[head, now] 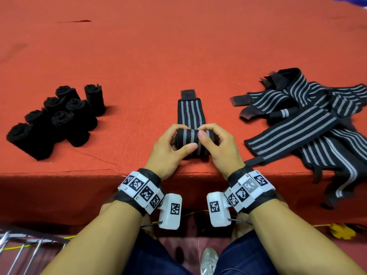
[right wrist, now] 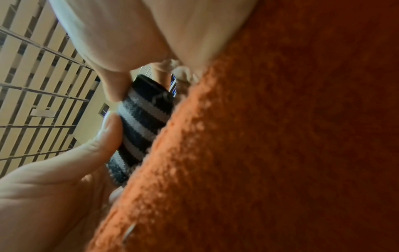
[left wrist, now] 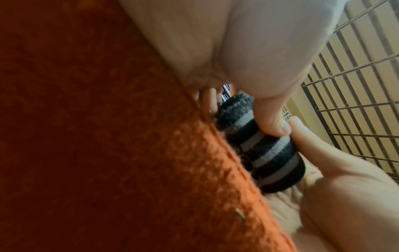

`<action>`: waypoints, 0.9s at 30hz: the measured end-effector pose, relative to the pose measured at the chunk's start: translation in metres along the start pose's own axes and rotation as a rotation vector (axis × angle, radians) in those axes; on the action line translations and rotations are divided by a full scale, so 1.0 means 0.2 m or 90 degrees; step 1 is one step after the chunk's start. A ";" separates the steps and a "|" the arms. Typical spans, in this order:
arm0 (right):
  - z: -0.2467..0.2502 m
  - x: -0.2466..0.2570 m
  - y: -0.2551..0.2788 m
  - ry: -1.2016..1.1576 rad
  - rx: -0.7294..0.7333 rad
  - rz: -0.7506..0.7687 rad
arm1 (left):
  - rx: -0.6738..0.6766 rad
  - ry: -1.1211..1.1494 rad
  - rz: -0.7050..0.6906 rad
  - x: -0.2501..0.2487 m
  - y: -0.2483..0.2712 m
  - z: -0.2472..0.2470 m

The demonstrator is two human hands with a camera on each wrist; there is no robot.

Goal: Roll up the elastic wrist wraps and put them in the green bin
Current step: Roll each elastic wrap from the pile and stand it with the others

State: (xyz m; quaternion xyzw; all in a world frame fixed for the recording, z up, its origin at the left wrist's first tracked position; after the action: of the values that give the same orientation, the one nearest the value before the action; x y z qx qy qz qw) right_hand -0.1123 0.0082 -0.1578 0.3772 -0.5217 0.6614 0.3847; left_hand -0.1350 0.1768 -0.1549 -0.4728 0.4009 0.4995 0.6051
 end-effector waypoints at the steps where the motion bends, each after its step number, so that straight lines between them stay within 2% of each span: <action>1: 0.00 0.00 0.00 -0.021 0.007 -0.005 | -0.003 0.002 0.002 0.00 0.00 0.00; 5: 0.00 0.00 0.01 -0.077 0.013 -0.031 | -0.004 0.012 0.017 -0.01 0.00 0.01; 10: 0.01 -0.01 0.01 -0.093 -0.012 -0.040 | 0.055 0.010 0.010 -0.02 0.01 0.00; 18: 0.00 0.00 0.02 -0.092 -0.004 -0.035 | 0.019 -0.023 0.007 -0.01 0.00 0.00; 27: 0.00 -0.01 0.01 -0.055 -0.025 -0.044 | 0.043 -0.078 0.003 -0.01 0.01 -0.01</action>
State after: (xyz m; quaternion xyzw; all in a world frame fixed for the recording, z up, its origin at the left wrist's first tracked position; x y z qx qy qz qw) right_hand -0.1128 0.0073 -0.1609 0.4151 -0.5376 0.6206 0.3919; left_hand -0.1371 0.1739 -0.1543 -0.4199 0.3806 0.5153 0.6429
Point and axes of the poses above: each hand's wrist, its own y-axis away from the middle knuckle, its own z-axis out of the back of the hand, x = y × z, the point moved 3 cm from there along -y, towards the middle knuckle, and after that the axes turned 3 degrees about z, right-handed, at the moved point
